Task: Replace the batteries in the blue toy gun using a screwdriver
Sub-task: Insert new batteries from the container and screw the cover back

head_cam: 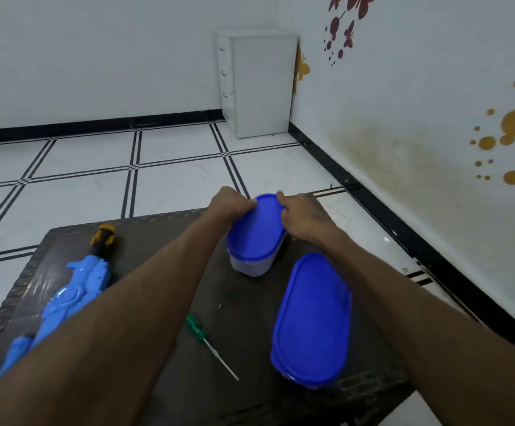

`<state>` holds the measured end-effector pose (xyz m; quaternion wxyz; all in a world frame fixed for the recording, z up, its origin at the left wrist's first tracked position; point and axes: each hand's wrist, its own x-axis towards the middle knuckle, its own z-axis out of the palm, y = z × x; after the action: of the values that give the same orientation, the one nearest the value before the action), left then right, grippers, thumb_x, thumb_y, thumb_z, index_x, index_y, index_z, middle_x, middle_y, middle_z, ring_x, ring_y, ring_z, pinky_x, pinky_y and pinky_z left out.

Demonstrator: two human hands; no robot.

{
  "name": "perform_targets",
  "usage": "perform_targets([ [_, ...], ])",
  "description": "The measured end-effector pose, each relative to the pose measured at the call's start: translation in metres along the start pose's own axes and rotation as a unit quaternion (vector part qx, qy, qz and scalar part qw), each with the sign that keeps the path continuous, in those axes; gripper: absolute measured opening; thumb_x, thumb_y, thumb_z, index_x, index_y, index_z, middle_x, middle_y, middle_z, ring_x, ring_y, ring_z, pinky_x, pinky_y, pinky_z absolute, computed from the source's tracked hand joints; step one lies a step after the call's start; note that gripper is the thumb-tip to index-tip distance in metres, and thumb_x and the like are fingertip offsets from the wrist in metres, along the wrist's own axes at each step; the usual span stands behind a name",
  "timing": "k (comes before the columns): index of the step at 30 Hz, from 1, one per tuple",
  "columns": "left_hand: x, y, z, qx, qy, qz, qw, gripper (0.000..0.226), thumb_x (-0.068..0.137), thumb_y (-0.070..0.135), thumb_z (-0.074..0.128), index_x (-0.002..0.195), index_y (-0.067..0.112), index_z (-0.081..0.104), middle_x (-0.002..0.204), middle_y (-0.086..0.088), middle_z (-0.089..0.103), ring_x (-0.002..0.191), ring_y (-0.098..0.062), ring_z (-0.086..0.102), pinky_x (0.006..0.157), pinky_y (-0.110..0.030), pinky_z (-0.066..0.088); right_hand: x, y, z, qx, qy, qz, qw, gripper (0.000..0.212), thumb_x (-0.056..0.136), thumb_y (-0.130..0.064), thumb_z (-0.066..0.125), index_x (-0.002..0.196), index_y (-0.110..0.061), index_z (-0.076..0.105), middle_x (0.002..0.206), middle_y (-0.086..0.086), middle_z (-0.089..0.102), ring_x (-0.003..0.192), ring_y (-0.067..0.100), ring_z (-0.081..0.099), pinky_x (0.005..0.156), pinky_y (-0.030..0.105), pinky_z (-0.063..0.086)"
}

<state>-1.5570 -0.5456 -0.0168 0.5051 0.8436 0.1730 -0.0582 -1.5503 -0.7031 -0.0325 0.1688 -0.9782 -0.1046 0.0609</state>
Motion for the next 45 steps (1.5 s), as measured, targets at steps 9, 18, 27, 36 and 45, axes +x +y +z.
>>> perform_targets([
  [9, 0.018, -0.008, 0.0, -0.12, -0.032, -0.098, 0.987, 0.015, 0.085, 0.015, 0.074, 0.089, 0.006, 0.063, 0.1, -0.008, 0.066, 0.08, -0.019, 0.061, 0.077, -0.032, 0.051, -0.001, -0.002, 0.008, 0.137, 0.016, 0.021, 0.99, 0.057, 0.098, -0.01, 0.031, 0.154, -0.021, 0.029, 0.153, 0.018, 0.029, 0.128, 0.036, 0.049, 0.107, 0.041, 0.043],
  [18, -0.039, -0.034, -0.024, -0.082, -0.005, -0.028, 0.996, 0.038, 0.085, 0.036, 0.074, 0.098, 0.001, 0.07, 0.088, -0.012, 0.066, 0.069, -0.018, 0.062, 0.052, -0.025, 0.053, -0.024, -0.012, -0.017, 0.038, -0.003, 0.065, 0.997, 0.073, 0.099, -0.04, 0.043, 0.157, -0.015, 0.007, 0.138, 0.016, 0.052, 0.116, 0.032, 0.057, 0.091, 0.035, 0.044],
  [27, -0.074, -0.048, -0.029, -0.117, -0.045, -0.076, 0.989, 0.013, 0.083, 0.01, 0.075, 0.081, 0.004, 0.064, 0.092, -0.019, 0.072, 0.07, -0.022, 0.069, 0.061, -0.03, 0.061, -0.056, -0.038, -0.024, 0.062, -0.123, 0.06, 0.989, 0.031, 0.088, -0.035, 0.072, 0.092, -0.007, 0.059, 0.096, 0.012, 0.076, 0.075, 0.019, 0.064, 0.067, 0.029, 0.051],
  [36, -0.072, -0.045, -0.015, -0.147, 0.008, -0.099, 0.984, 0.022, 0.083, 0.009, 0.076, 0.097, -0.006, 0.068, 0.083, -0.018, 0.07, 0.059, -0.021, 0.067, 0.051, -0.028, 0.059, -0.05, -0.028, -0.017, 0.078, -0.08, 0.065, 0.992, 0.032, 0.092, -0.033, 0.067, 0.104, -0.012, 0.046, 0.096, 0.005, 0.054, 0.071, 0.013, 0.05, 0.063, 0.026, 0.044],
  [45, -0.077, -0.026, 0.032, -0.226, -0.039, -0.077, 0.97, 0.032, 0.079, 0.01, 0.08, 0.1, -0.007, 0.064, 0.093, -0.025, 0.071, 0.062, -0.022, 0.069, 0.061, -0.031, 0.062, -0.032, 0.011, -0.034, 0.15, -0.032, 0.095, 0.984, 0.021, 0.096, -0.013, 0.061, 0.109, 0.002, 0.066, 0.087, 0.026, 0.072, 0.067, 0.026, 0.063, 0.072, 0.04, 0.059],
])
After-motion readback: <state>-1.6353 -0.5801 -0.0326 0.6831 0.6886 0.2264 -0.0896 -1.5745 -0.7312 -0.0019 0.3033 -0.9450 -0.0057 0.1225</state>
